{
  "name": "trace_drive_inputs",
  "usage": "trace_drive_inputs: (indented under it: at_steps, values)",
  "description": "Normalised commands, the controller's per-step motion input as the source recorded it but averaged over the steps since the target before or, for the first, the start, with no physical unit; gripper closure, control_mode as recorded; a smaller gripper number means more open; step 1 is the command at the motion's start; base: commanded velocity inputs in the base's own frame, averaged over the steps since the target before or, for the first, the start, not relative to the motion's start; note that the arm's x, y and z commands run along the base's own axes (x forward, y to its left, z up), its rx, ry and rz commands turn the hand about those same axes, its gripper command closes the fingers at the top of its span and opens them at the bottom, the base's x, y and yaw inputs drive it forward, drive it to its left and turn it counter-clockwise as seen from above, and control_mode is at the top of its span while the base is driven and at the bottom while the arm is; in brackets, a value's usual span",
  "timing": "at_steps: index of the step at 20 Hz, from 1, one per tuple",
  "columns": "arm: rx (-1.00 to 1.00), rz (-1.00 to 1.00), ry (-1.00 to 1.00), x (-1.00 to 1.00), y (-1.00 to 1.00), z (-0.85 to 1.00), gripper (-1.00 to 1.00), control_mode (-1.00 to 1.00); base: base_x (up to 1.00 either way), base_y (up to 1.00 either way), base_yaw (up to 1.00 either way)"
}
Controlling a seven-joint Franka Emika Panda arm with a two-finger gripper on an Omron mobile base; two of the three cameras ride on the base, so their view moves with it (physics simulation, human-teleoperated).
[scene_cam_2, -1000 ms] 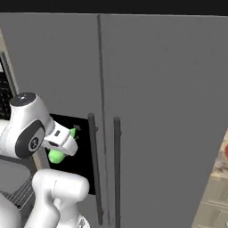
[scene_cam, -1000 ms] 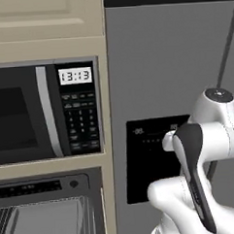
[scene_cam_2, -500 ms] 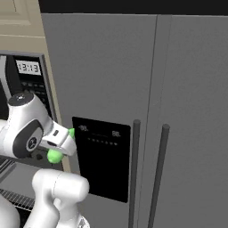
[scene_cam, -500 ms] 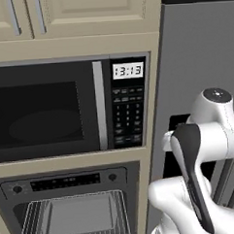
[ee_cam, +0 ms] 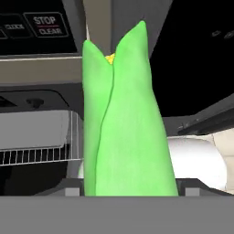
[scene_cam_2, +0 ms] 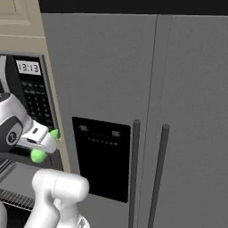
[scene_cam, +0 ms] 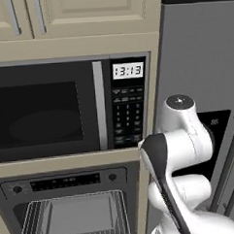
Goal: Place the corn on the rack of the oven.
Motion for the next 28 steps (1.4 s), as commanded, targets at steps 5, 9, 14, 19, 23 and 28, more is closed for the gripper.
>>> trace_drive_inputs:
  at_steps: [5,9,14,19,23,28]
  values:
    - [-0.13,0.04,0.02,0.04,1.0,-0.93,1.0,-1.0,0.0,0.0,0.0]
    - [-0.1,0.05,0.03,0.0,1.0,-1.0,1.0,-1.0,0.0,0.0,0.0]
    - [-0.05,0.03,0.02,0.11,1.0,-1.0,1.0,-1.0,0.0,0.0,0.0]
    - [0.0,0.02,-0.08,0.07,1.0,-1.0,1.0,-1.0,0.0,0.0,0.0]
    - [0.01,-0.01,-0.15,0.34,1.0,-0.97,1.0,-1.0,0.0,0.0,0.0]
    - [0.0,0.0,-0.03,0.49,0.92,-0.73,1.0,-1.0,0.0,0.0,0.0]
